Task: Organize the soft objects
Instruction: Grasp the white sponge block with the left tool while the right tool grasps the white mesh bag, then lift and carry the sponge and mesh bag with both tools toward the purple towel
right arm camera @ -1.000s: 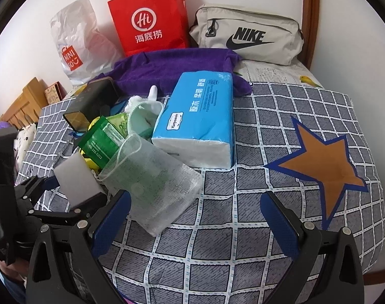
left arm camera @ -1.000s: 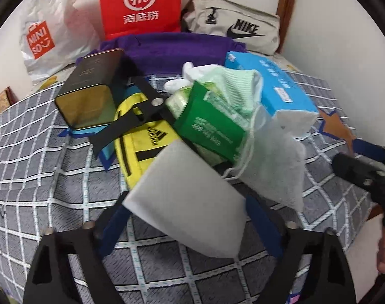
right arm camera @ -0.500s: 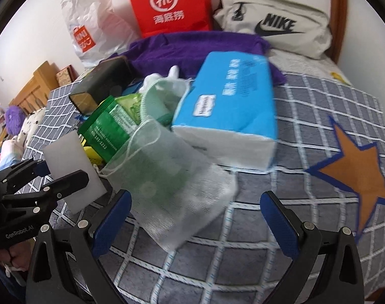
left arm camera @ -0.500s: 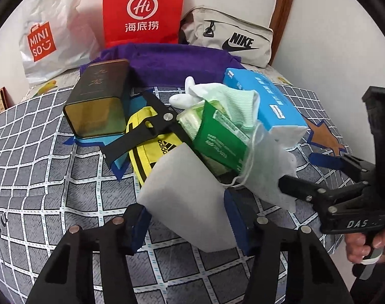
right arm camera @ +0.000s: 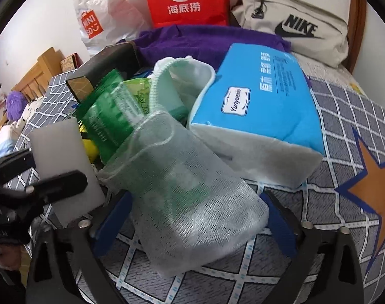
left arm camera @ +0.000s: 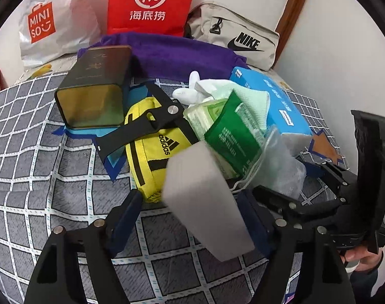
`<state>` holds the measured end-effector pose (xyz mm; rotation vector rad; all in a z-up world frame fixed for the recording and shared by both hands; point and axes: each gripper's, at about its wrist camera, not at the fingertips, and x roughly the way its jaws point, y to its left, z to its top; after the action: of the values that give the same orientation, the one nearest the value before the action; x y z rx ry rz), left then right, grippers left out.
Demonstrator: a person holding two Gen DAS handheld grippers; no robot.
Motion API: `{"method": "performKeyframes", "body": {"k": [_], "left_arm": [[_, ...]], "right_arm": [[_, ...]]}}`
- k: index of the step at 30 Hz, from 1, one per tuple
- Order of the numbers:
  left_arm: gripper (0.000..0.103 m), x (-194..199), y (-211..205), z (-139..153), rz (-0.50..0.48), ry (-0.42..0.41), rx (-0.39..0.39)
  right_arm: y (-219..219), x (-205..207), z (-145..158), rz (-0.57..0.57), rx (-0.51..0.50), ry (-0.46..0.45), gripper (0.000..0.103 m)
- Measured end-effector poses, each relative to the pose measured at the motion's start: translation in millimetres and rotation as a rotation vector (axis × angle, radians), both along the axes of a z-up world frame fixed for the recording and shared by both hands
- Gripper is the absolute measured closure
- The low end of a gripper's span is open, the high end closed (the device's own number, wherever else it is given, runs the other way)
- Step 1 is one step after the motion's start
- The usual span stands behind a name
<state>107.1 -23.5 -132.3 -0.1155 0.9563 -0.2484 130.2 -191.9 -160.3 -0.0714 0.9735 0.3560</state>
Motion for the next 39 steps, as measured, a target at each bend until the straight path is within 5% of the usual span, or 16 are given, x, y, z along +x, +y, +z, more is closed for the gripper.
{"method": "performKeyframes", "body": {"k": [4,6,7,10,39], "left_arm": [[0.040,-3.3,0.5,3.3,-0.027,-0.007,-0.003],[0.060,-5.2,0.0,5.6,-0.050,-0.008,-0.020],[0.060,-6.0,-0.1,7.1,-0.061,-0.004,-0.040],[0.060,-9.8,-4.4,10.9,-0.067,-0.031,0.005],[0.061,12.3,9.2,70.8,0.000,-0.112,0.012]], "right_arm": [[-6.9,-4.1,5.7,0.021,0.000,-0.017,0.051],[-11.9,-6.1,9.8,0.031,0.008,-0.011,0.069],[-13.9,-6.9,11.1,0.037,0.012,-0.008,0.079],[-19.8,-12.3,16.6,0.047,0.015,-0.011,0.091],[-36.1,-17.5,114.9,0.018,0.055,-0.191,0.096]]}}
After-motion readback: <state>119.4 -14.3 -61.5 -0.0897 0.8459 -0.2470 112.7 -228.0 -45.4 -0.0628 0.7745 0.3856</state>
